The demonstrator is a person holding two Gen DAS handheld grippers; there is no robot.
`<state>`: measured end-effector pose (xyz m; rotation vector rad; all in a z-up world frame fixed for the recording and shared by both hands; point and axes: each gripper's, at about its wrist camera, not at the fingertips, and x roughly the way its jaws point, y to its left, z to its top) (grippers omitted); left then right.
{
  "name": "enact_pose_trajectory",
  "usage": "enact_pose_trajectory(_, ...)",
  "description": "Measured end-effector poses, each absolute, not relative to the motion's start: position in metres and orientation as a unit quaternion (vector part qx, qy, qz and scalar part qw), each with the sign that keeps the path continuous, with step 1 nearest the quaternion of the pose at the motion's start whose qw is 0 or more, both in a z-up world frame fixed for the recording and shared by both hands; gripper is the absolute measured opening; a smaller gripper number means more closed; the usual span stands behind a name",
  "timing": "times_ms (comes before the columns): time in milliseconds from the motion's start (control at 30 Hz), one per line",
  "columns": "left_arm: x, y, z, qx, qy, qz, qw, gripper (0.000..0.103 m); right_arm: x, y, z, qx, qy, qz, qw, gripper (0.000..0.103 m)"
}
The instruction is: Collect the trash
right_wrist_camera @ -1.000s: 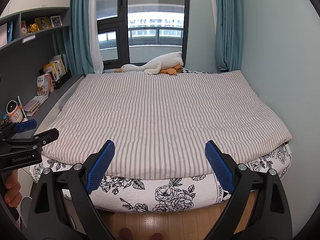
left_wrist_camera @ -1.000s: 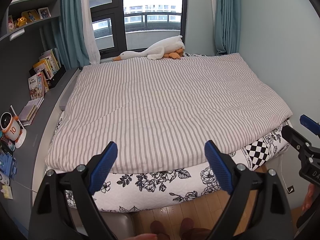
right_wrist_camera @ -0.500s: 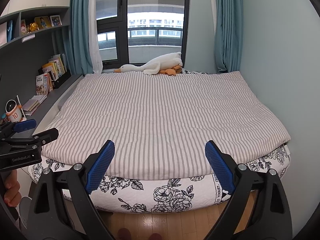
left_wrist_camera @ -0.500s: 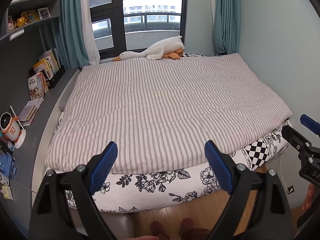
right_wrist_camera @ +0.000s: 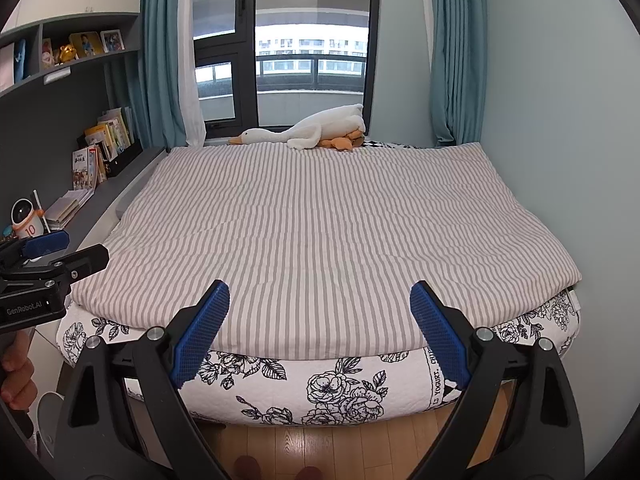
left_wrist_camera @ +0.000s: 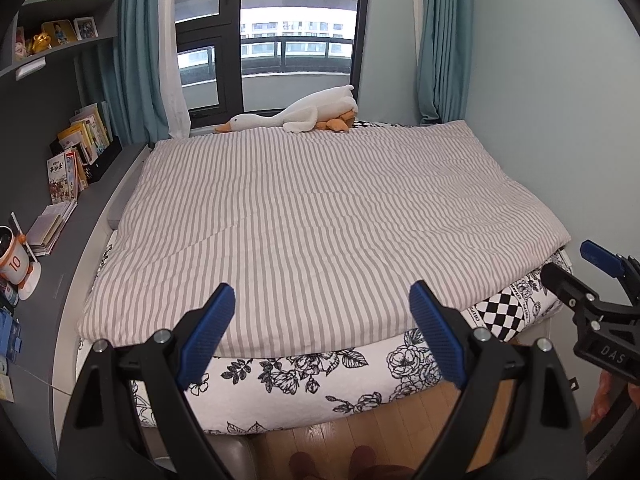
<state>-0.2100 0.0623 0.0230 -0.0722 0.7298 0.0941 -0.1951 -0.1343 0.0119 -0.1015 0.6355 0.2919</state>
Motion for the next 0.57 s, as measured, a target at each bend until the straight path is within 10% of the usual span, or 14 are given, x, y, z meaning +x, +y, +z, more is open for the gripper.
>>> enact_pose_trajectory(567,-0.2102,0.0579,0.0207,-0.022,0.366,0.054,0.929,0.088,-0.1962,-0.1331,0.0129,-0.044,0.311,0.136,0.939,0.088)
